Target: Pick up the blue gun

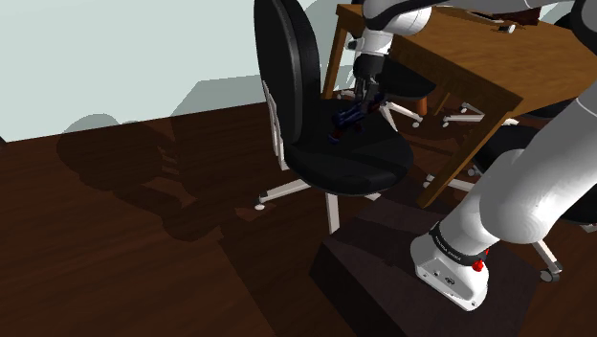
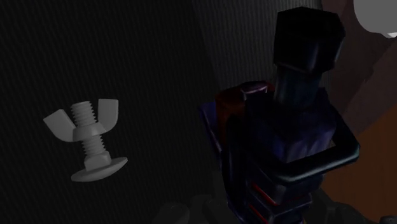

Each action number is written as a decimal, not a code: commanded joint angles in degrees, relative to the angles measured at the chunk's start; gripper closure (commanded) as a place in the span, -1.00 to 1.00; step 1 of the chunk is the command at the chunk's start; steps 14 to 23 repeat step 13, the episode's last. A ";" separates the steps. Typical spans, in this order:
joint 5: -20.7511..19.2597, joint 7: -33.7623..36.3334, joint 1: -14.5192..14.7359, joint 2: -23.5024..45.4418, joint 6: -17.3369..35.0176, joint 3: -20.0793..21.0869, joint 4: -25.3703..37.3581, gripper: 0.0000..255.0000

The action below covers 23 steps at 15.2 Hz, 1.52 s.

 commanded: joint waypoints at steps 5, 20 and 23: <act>-0.62 1.13 0.08 -1.51 -4.35 0.13 3.08 1.00; -1.01 2.05 0.12 -2.53 -8.89 0.22 6.76 1.00; -1.01 2.05 0.12 -2.53 -8.89 0.22 6.76 1.00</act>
